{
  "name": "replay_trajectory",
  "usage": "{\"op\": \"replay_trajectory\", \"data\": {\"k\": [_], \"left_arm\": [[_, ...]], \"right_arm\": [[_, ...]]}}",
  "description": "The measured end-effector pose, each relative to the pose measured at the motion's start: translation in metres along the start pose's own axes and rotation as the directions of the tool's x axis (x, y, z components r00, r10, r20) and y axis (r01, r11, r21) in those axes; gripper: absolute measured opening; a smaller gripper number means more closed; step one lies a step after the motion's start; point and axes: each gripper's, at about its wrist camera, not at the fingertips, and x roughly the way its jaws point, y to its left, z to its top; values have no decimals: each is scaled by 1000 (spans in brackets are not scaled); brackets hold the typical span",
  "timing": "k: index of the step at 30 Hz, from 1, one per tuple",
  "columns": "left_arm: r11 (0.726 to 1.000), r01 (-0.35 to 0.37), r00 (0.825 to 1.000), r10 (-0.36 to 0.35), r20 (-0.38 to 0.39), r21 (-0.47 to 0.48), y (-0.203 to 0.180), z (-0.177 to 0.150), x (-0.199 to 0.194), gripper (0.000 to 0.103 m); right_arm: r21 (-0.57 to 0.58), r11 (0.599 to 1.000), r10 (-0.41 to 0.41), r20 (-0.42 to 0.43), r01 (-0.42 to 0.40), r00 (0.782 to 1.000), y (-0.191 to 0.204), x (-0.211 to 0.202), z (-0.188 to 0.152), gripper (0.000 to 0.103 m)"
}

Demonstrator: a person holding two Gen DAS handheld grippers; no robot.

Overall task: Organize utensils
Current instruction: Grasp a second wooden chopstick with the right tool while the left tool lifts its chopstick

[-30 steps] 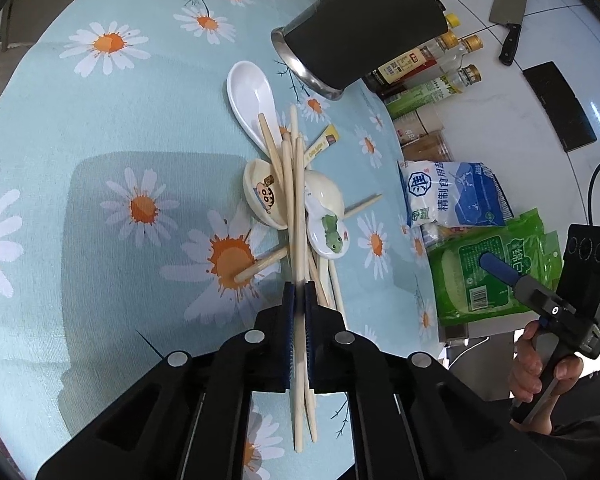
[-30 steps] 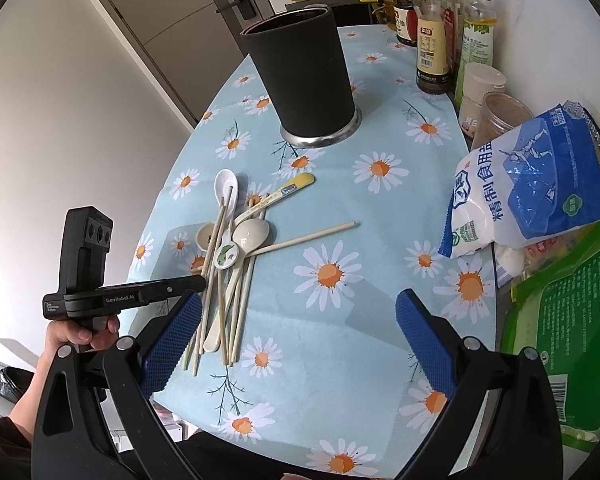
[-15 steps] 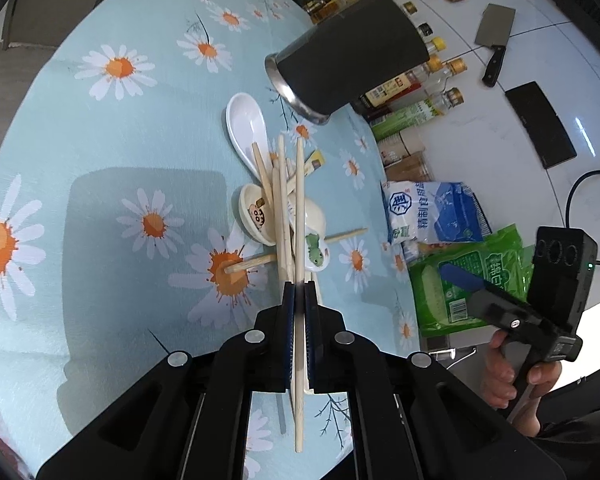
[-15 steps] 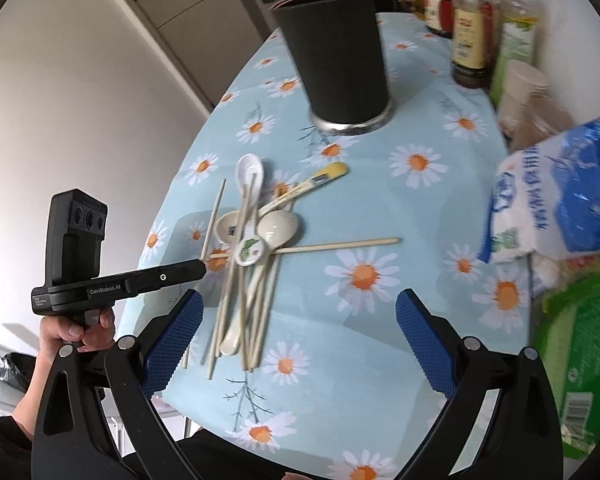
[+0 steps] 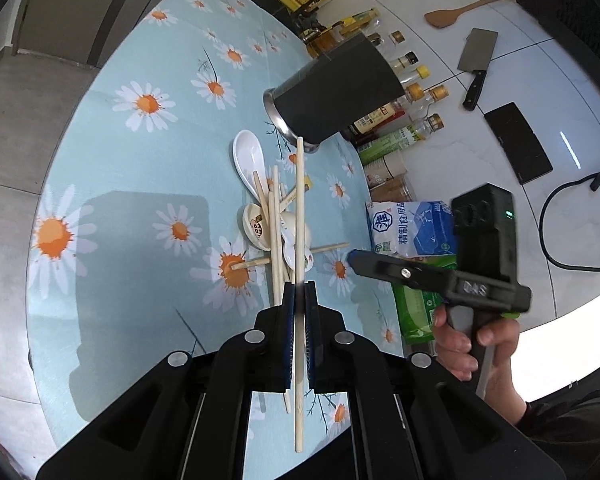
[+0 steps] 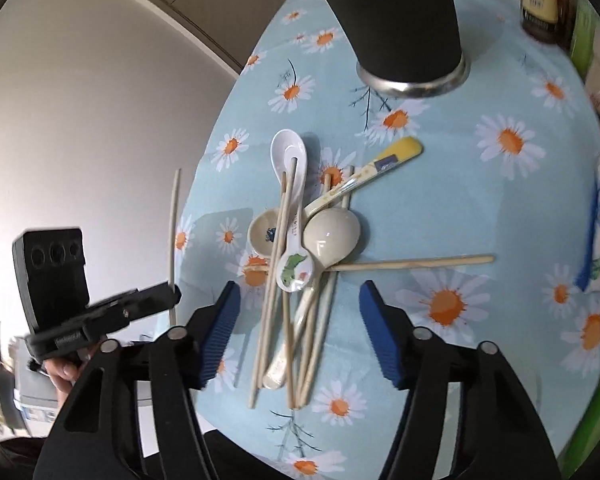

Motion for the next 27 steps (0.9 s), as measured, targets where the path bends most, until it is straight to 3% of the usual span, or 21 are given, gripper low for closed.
{"op": "replay_trajectory", "data": {"k": [8, 14, 22, 27], "left_arm": [[1000, 11, 1000, -11, -6, 9, 1, -2, -12, 3], [1000, 15, 1000, -14, -19, 22, 3, -2, -20, 3], [1000, 18, 1000, -18, -24, 24, 6, -4, -29, 3], [999, 22, 999, -22, -27, 23, 9, -5, -32, 3]], "right_arm": [[114, 981, 166, -78, -156, 983, 3, 20, -5, 37], [212, 958, 223, -114, -195, 968, -2, 41, -7, 27], [214, 964, 194, -147, -160, 970, -3, 61, -5, 18], [132, 987, 113, -166, -91, 980, 10, 67, -1, 16]]}}
